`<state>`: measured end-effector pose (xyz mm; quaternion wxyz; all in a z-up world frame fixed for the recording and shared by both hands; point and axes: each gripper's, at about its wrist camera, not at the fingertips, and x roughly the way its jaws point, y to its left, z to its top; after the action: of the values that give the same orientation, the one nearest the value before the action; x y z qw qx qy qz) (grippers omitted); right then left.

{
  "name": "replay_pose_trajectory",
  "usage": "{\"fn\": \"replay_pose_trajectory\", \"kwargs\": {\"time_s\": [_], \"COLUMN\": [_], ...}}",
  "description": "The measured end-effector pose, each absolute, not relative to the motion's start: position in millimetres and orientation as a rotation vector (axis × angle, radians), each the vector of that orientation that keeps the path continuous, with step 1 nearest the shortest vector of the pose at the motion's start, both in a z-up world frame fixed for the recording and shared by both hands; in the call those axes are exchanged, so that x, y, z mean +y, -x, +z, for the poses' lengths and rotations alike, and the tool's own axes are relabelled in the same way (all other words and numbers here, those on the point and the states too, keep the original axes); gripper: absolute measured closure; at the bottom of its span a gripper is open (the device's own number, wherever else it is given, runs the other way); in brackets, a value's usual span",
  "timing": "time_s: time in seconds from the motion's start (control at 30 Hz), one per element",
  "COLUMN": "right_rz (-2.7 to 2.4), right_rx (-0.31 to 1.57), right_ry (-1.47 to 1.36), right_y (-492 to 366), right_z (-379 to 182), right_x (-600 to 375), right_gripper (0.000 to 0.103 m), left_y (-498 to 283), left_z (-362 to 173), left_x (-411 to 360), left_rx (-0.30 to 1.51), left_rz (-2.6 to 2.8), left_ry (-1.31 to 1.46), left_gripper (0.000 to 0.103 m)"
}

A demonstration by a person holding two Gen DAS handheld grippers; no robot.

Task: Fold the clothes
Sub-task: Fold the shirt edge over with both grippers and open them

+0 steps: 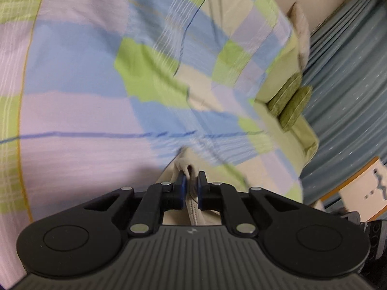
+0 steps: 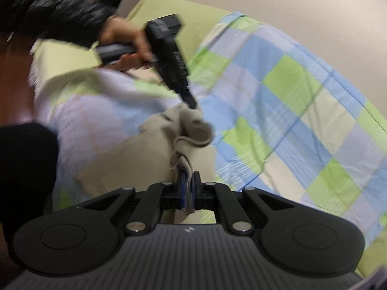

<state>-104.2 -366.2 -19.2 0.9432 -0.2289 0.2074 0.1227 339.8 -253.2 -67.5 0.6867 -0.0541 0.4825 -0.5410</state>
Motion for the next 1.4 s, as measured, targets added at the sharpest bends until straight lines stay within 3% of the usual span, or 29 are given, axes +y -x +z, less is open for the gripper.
{"fn": "replay_pose_trajectory", "kwargs": {"time_s": [0.1,0.2,0.63,0.87,0.97,1.1,1.17,1.2,1.23,1.4], "right_rz": [0.32,0.345,0.363,0.469,0.49,0.504,0.504,0.505,0.5,0.483], "right_rx": [0.462,0.496,0.425,0.398,0.415,0.409,0.395,0.386,0.385,0.362], "right_ry": [0.468,0.512,0.393,0.598,0.75,0.832,0.802,0.764,0.733,0.584], "right_y": [101,97,107,86,81,84,85,85,84,90], "right_z": [-40,-52,-23,-36,-45,-48,-44,-40,-37,-14], "right_x": [-352,-343,-337,-291,-274,-267,-270,-274,-276,-292], "right_gripper": [0.1,0.098,0.082,0.082,0.072,0.068,0.072,0.084,0.103,0.103], "left_y": [-342,-344,-344,-343,-344,-343,-342,-341,-341,-338], "left_z": [-80,-88,-91,-93,-94,-92,-91,-90,-89,-87], "left_x": [-243,-236,-225,-227,-227,-225,-224,-223,-222,-217], "left_rx": [1.117,1.134,1.135,1.134,1.132,1.121,1.114,1.11,1.106,1.092], "left_rz": [-1.18,-1.165,-1.163,-1.166,-1.169,-1.173,-1.175,-1.177,-1.178,-1.183], "left_ry": [0.092,0.098,0.15,0.15,0.149,0.149,0.149,0.149,0.149,0.152], "left_gripper": [0.095,0.085,0.084,0.084,0.084,0.084,0.084,0.084,0.087,0.088]}}
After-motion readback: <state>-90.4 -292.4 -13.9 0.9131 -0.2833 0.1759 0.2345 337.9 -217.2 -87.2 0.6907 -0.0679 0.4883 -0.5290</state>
